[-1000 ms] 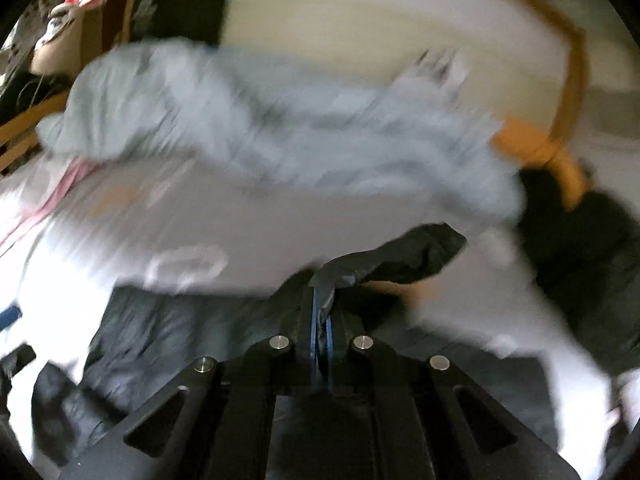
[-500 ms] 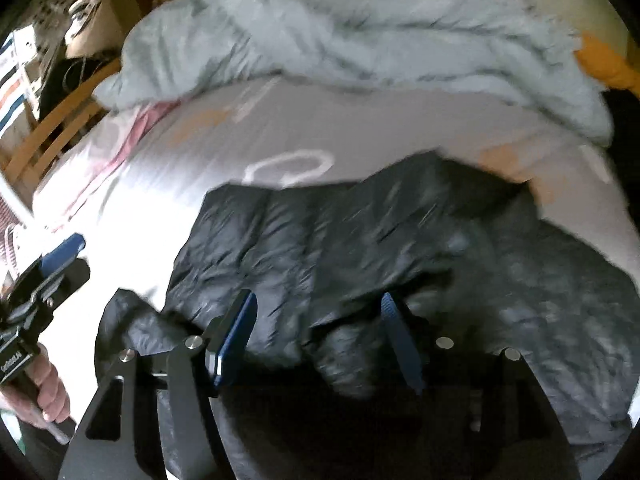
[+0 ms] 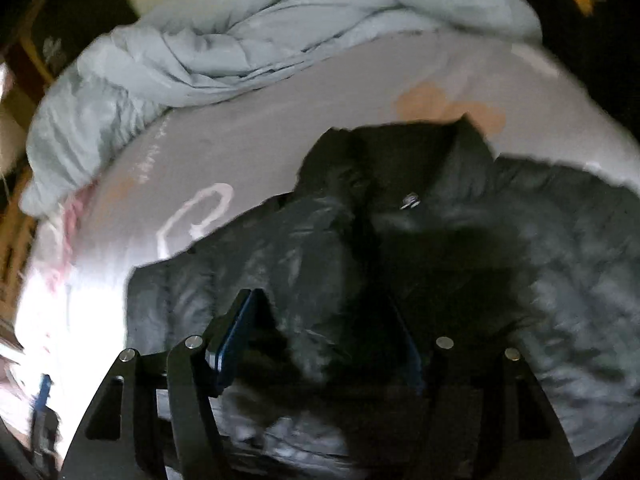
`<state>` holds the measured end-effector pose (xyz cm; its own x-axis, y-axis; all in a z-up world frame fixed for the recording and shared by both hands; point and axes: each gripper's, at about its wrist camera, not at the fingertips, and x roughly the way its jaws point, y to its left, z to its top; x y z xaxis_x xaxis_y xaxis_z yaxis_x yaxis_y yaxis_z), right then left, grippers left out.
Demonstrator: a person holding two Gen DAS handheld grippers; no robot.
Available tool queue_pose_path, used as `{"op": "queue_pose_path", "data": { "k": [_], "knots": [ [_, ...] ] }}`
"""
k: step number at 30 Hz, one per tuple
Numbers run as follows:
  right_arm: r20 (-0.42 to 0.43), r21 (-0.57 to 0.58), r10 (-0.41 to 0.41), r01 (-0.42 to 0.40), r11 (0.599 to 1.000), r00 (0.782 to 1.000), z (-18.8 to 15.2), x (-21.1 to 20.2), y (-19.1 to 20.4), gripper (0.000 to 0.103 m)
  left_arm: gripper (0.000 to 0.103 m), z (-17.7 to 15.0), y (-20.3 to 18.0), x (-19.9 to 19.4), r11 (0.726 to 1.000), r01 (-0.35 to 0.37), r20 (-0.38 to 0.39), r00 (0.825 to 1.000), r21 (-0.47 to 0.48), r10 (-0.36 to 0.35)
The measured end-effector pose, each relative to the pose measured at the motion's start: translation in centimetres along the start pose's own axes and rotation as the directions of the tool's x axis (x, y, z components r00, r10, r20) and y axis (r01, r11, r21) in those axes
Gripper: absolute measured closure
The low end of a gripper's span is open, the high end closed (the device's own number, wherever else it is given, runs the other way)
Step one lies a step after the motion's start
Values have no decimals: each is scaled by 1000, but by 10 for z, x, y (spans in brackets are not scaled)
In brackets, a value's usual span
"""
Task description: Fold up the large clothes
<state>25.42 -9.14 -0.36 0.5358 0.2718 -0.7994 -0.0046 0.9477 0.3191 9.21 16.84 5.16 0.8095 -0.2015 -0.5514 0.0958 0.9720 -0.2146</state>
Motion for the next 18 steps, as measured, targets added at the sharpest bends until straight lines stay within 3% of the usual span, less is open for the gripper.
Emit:
{"op": "queue_pose_path", "data": {
  "k": [4, 8, 14, 18],
  "knots": [
    [83, -152, 68, -55, 987, 994, -7, -17, 42, 38, 32, -1, 0, 1, 1000, 0, 0, 1000, -4, 0],
    [94, -241, 101, -76, 968, 990, -15, -31, 80, 38, 32, -2, 0, 3, 1000, -4, -6, 1000, -3, 4],
    [161, -371, 5, 56, 927, 987, -30, -39, 114, 38, 32, -3, -3, 4, 1000, -9, -10, 1000, 14, 9],
    [163, -372, -15, 75, 925, 987, -34, -39, 106, 38, 32, -3, -4, 6, 1000, -5, -11, 1000, 21, 5]
  ]
}}
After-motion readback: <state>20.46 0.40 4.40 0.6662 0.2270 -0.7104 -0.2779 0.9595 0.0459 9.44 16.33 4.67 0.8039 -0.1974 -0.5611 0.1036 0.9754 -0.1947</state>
